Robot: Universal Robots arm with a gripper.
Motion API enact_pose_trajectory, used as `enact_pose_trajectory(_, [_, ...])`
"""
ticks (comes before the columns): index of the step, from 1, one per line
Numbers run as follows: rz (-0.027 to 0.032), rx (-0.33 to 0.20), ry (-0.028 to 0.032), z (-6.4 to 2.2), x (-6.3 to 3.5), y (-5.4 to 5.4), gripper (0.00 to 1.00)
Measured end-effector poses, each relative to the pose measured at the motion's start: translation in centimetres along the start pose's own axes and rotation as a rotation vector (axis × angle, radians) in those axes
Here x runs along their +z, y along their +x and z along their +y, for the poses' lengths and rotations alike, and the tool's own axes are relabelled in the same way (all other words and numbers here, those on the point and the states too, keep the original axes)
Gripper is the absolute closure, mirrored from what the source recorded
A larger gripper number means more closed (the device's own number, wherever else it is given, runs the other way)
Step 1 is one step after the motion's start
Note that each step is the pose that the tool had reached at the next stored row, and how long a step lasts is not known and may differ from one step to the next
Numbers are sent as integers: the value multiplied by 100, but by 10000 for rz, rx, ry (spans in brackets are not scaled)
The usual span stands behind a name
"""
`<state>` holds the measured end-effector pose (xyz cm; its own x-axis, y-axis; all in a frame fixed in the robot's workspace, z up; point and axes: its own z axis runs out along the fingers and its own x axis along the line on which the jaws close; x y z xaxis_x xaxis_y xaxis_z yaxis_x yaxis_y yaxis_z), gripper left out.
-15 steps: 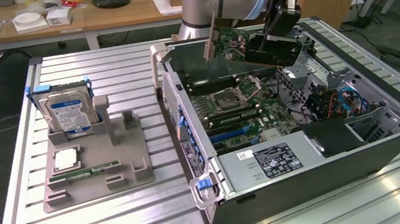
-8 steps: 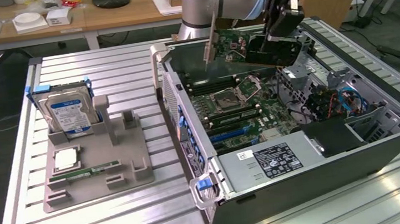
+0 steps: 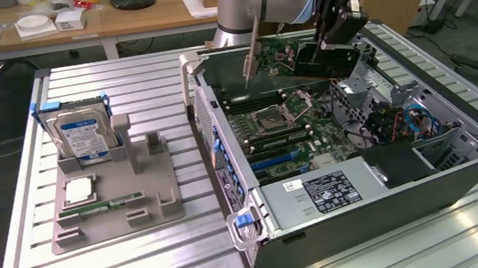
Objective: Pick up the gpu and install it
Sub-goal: 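Insert the gpu into the slot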
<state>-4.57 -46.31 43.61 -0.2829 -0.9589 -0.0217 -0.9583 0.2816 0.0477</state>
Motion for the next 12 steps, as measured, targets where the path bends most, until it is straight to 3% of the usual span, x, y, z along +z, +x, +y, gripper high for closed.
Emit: enact_pose_trajectory(12, [43,-874,-20,-2,-1,8,74])
